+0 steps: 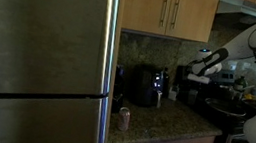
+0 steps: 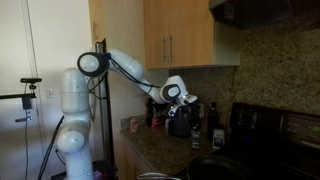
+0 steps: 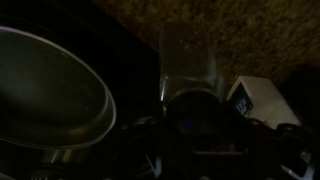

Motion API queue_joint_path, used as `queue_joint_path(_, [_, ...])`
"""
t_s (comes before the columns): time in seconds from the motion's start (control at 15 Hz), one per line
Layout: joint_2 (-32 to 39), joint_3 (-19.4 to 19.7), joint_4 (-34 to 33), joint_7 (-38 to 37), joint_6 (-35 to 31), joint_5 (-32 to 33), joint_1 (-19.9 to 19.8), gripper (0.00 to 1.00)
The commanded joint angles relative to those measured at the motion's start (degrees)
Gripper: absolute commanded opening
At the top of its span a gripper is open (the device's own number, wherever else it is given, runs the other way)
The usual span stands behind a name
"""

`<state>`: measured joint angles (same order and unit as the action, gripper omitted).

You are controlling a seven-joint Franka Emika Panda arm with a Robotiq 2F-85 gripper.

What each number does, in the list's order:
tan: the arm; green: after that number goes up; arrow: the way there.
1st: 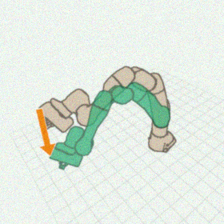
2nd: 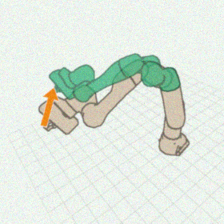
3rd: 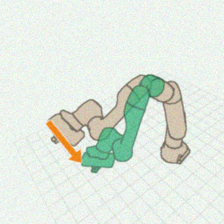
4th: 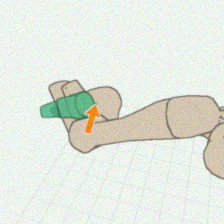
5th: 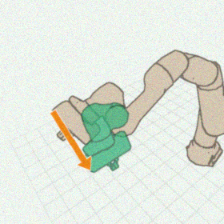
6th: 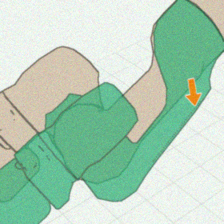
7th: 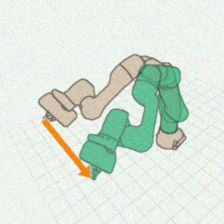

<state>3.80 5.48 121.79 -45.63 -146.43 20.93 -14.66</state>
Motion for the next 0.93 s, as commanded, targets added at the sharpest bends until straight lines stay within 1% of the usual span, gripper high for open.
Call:
queue_joint_path(0.0, [2.3,3.1,-1.9,-2.6,-0.9,1.5,3.2,0.58])
queue_joint_path(0.13, [5.6,4.1,-4.9,-5.6,-1.4,2.9,4.7,0.58])
queue_joint_path(0.2, [6.3,4.2,-5.6,-5.9,-1.5,3.0,5.0,0.33])
queue_joint_path(0.27, [7.7,5.0,-6.4,-7.4,-1.1,4.3,5.5,0.33])
queue_joint_path(0.4, [12.6,6.3,-10.9,-9.7,0.3,3.1,6.4,0.33])
queue_joint_path(0.53, [16.3,7.4,-14.3,-11.9,-0.6,1.8,7.4,0.33])
queue_joint_path(0.67, [20.3,9.2,-18.8,-14.9,-1.5,2.4,8.9,0.33])
queue_joint_path(0.87, [25.5,10.0,-25.8,-16.4,-0.3,-1.1,9.7,0.33])
